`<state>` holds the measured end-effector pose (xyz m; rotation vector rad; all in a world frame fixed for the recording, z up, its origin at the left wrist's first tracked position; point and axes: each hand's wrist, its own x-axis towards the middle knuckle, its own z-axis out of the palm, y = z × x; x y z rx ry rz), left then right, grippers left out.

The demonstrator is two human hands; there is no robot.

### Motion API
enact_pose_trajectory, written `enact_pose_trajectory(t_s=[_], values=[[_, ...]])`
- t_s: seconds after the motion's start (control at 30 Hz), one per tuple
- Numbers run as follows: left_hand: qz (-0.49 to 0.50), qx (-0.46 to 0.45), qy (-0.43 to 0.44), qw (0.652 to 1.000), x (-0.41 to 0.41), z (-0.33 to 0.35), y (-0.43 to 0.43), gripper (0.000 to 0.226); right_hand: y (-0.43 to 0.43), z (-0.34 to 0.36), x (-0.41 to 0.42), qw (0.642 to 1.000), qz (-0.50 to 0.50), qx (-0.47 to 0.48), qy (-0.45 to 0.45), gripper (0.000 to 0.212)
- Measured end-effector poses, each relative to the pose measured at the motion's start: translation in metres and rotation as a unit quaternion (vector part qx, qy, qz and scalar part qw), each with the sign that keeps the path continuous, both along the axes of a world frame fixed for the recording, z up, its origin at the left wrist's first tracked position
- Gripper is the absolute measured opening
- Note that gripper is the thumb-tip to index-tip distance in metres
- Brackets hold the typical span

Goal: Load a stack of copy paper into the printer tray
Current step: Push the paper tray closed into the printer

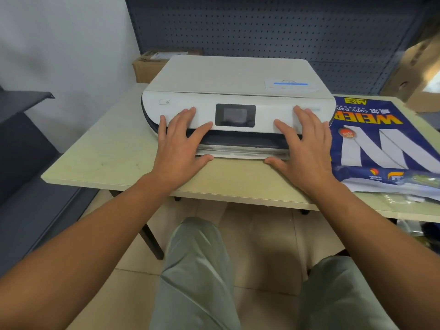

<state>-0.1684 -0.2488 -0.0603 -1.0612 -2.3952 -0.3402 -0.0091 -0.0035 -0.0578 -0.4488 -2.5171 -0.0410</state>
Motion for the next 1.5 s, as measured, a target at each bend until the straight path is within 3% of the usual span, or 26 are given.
enact_pose_trajectory(t_s=[0.6,1.5], values=[[0.012,0.042,0.024,0.999,-0.0021,-0.0012,0.0031,0.054,0.0017,-0.0064,-0.0042,0.999,-0.009,0.018,0.037,0.062],[0.0,0.038,0.018,0.999,0.0037,0.0025,0.0084,0.051,-0.0011,-0.0028,-0.0007,0.999,-0.026,0.026,0.003,0.058]])
